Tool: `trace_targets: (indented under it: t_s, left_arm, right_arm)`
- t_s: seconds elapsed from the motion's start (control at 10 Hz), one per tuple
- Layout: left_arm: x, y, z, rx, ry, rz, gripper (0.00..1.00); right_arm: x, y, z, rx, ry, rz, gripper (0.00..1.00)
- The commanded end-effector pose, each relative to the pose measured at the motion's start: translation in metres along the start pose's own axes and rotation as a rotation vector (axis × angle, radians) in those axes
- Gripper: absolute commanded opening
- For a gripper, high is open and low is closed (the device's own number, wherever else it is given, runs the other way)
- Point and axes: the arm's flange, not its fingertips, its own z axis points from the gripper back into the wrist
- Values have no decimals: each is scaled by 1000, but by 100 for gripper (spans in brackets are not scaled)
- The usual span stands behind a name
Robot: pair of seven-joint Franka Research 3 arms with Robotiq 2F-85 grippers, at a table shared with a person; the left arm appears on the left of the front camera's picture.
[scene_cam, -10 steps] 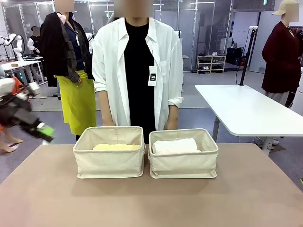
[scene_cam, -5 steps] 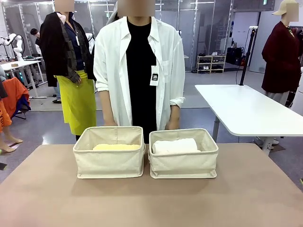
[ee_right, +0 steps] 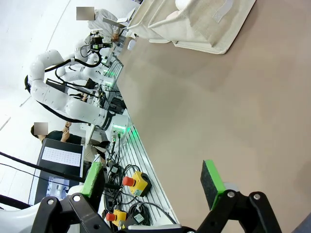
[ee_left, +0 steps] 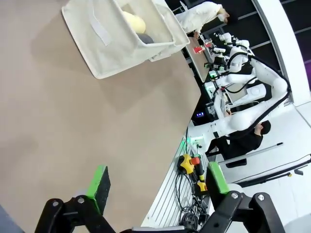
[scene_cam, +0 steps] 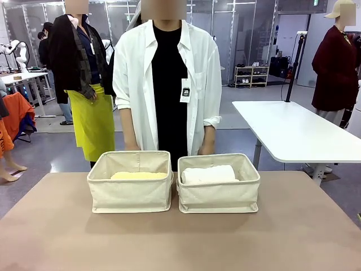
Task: Divide the towels into two baskets.
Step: Pick up one hotel-folded towel from the bottom of the table and place it in the Fabric basket indicated by the person.
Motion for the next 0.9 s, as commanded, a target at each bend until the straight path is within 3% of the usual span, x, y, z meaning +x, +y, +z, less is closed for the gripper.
trace_targets:
  t_s: [0.0, 0.8]
  left_arm:
    - [-8, -15, -1, -1, 0, 20, 100]
    - [-8, -15, -1, -1, 0, 20, 100]
  right_arm:
    - [-1, 4, 0, -1, -2, 5, 100]
    - [-1, 4, 0, -1, -2, 5, 100]
